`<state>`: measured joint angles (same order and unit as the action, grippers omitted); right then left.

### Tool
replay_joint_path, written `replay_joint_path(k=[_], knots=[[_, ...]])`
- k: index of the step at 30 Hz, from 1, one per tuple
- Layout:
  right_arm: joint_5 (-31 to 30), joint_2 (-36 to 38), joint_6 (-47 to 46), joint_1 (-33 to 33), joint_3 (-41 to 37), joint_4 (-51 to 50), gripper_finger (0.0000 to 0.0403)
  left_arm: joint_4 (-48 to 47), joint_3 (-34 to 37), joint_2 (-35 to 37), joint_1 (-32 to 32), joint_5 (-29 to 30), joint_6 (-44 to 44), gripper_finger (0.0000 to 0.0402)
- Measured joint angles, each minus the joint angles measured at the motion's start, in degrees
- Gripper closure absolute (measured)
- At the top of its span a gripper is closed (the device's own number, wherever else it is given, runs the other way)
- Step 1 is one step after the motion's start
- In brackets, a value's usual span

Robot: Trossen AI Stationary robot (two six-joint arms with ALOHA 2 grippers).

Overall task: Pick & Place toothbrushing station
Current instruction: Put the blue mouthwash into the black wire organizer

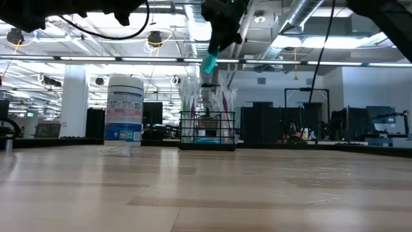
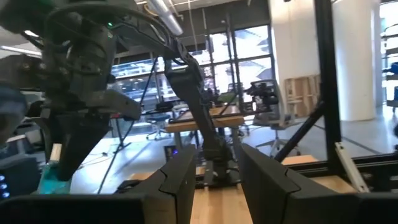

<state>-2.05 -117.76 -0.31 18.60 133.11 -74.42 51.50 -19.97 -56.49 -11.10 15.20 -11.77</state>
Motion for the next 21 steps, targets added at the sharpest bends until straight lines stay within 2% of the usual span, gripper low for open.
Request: replay_joint_path(k=[1, 5, 9, 21], knots=[[0.78, -1.47, 0.77, 0.7, 2.04, -1.09, 0.0322, -0.06, 0.0, 0.0, 0.56, -0.01, 0.0, 0.0289], [4.67, -2.31, 3.66, 3.79, -0.49, -2.03, 0.0322, -0.12, 0.04, -0.02, 1.73, 0.37, 0.0, 0.0289], [5.01, -3.63, 3.85, 6.43, -0.48, -2.35, 0.0322, -0.28, 0.07, -0.01, 2.09, 0.25, 0.0, 0.0289], [8.17, -6.86, 7.11, 6.83, -0.39, -0.38, 0.0322, -0.27, 0.07, -0.02, 4.09, 0.14, 0.02, 0.0289]])
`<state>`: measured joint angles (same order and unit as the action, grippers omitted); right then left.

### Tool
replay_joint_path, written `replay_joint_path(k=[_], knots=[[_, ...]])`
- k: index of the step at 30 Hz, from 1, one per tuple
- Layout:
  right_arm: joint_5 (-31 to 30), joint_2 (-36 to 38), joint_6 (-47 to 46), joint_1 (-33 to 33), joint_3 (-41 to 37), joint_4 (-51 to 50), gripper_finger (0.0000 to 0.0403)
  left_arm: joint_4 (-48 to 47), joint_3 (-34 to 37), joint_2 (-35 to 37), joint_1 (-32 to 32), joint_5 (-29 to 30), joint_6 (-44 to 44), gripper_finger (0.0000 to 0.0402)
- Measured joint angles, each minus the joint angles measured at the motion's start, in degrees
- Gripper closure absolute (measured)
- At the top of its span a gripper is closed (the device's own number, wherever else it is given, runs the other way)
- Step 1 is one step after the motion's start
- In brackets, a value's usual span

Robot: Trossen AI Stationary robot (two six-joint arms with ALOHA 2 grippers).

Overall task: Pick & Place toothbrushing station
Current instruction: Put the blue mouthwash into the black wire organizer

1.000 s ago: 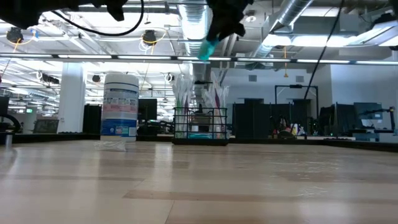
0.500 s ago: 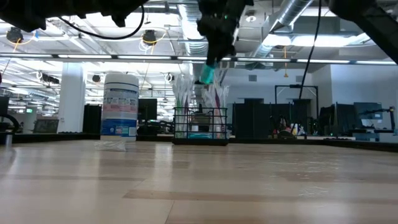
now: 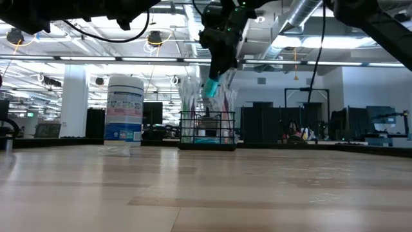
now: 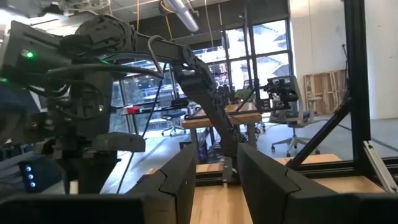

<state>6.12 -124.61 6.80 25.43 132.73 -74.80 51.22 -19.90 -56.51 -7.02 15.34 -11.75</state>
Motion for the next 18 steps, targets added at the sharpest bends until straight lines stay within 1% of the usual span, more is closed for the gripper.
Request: replay_joint_path(k=[8, 18], knots=[[0.18, -2.3, 1.34, -0.37, 0.0, -0.24, 0.0322, -0.13, 0.02, 0.0, -0.01, -0.01, 0.16, 0.0289], [0.05, -2.36, 2.22, -0.28, -0.04, -0.71, 0.0322, -0.29, 0.04, 0.0, -0.03, -0.27, 0.18, 0.0289]])
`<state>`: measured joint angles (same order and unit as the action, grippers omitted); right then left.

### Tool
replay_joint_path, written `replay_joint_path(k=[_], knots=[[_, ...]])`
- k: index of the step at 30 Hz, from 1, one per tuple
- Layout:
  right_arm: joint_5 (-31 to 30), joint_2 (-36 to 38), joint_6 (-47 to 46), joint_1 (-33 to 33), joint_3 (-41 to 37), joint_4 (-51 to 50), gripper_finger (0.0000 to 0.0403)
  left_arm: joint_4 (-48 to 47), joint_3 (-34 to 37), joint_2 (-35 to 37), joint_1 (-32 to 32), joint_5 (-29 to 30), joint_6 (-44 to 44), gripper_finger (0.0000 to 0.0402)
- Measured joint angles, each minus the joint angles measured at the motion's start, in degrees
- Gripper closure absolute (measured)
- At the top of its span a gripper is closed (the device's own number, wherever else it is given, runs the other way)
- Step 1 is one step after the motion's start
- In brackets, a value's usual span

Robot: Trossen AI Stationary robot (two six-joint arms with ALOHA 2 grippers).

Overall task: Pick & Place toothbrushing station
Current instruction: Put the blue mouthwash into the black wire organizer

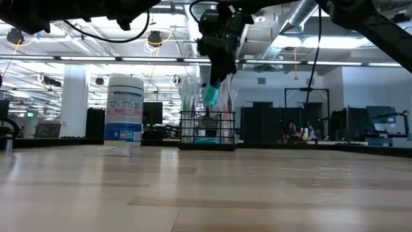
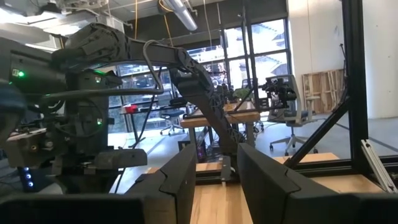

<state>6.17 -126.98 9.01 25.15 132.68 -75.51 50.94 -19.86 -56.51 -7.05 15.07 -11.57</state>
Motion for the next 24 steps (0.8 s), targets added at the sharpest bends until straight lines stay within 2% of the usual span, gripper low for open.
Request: replay_joint_path(k=[10, 24], knots=[[-0.15, -2.87, 0.13, 0.02, 0.04, -0.71, 0.0322, -0.24, 0.0, 0.0, -0.07, -0.04, 0.02, 0.0289], [-0.04, -2.82, 0.16, -0.04, 0.04, 0.92, 0.0322, -0.63, 0.0, 0.0, -0.07, -0.15, 0.04, 0.0289]])
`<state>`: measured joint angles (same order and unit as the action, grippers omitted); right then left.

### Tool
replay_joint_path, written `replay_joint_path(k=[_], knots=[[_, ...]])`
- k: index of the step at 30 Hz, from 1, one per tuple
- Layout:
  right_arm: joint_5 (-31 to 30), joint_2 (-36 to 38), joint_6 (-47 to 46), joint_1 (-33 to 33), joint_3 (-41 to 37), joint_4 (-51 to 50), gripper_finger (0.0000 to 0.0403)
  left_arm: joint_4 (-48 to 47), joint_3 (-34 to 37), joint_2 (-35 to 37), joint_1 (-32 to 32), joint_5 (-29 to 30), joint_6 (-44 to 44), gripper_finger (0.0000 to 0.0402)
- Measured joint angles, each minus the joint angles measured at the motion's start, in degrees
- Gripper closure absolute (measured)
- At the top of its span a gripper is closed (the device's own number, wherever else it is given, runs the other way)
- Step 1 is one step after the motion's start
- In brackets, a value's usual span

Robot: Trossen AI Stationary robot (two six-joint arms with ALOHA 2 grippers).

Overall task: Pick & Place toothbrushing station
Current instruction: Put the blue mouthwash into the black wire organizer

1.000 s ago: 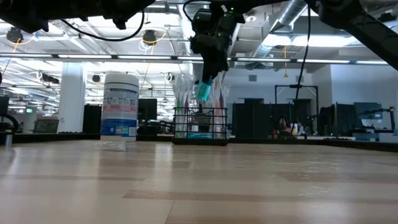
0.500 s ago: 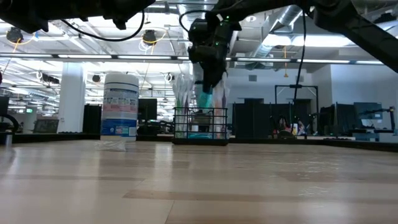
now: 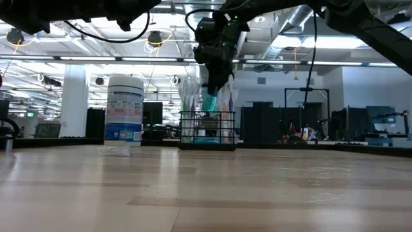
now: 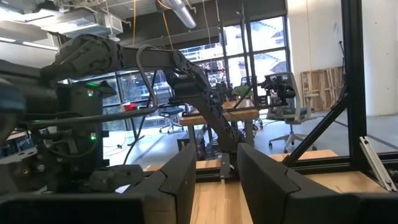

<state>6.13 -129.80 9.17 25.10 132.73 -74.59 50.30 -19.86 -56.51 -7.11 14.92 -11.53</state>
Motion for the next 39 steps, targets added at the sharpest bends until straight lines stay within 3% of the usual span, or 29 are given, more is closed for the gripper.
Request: replay_joint_path(k=[19, 39], knots=[[-0.19, 0.13, -0.66, -0.29, -7.35, 4.19, 0.0322, -0.42, 0.0, 0.0, 0.0, -0.02, 0.0, 0.0289], [-0.11, 0.11, -1.69, -0.7, -6.19, 4.23, 0.0322, -0.57, 0.0, 0.0, 0.0, 0.09, 0.02, 0.0289]])
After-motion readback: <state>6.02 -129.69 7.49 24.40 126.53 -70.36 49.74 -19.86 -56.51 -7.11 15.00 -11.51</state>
